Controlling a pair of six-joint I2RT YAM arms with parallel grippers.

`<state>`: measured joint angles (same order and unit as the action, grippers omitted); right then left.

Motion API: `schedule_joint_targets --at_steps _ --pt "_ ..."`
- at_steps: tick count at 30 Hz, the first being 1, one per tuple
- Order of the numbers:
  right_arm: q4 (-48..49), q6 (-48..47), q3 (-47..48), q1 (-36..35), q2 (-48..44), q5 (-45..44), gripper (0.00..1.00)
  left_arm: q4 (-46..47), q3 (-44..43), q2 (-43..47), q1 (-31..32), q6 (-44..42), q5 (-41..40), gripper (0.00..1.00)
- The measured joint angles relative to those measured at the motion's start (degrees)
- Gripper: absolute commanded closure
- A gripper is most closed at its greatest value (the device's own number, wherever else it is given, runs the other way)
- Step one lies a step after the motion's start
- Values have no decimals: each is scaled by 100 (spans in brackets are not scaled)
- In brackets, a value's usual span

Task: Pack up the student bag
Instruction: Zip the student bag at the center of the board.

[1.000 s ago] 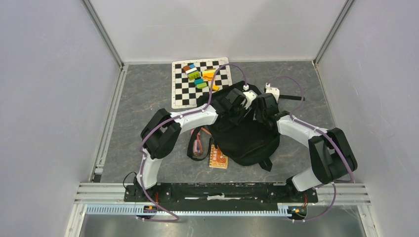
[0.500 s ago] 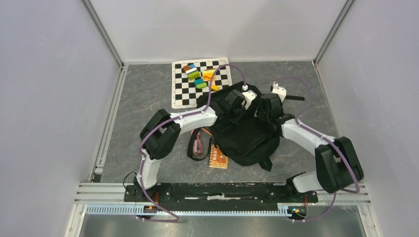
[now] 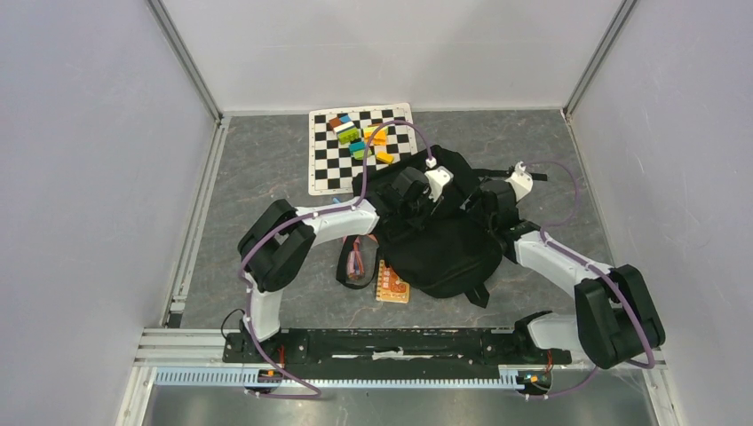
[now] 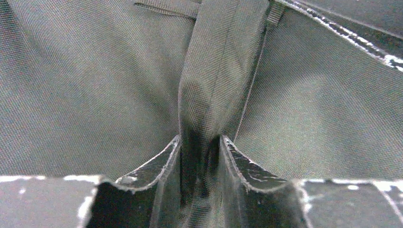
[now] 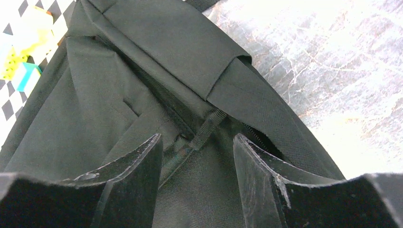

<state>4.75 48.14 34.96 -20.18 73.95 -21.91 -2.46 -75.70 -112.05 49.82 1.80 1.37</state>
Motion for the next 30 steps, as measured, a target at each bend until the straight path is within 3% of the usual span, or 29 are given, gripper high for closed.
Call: schedule_joint_targets --at_steps 4,6,8,11,17,21,27,30 --pt "61 321 -109 0 50 -28 42 4 28 26 2 0 48 57" --pt "83 468 -114 0 109 -52 43 2 28 26 2 2 48 49" --pt "109 586 -114 0 175 -85 45 -33 2 26 2 9 57 49" --pt "155 717 -114 0 295 -114 47 -131 -85 26 2 9 66 58" --pt "221 933 -114 4 485 -166 53 -286 -557 -160 -26 4 72 55" --pt "286 1021 -114 4 557 -227 61 -345 -719 -304 -35 2 90 65" --pt "341 1064 -114 20 605 -393 72 -350 -719 -363 -35 -17 203 98" --pt "339 1062 -114 63 647 -442 75 -350 -719 -367 -37 -31 223 98"
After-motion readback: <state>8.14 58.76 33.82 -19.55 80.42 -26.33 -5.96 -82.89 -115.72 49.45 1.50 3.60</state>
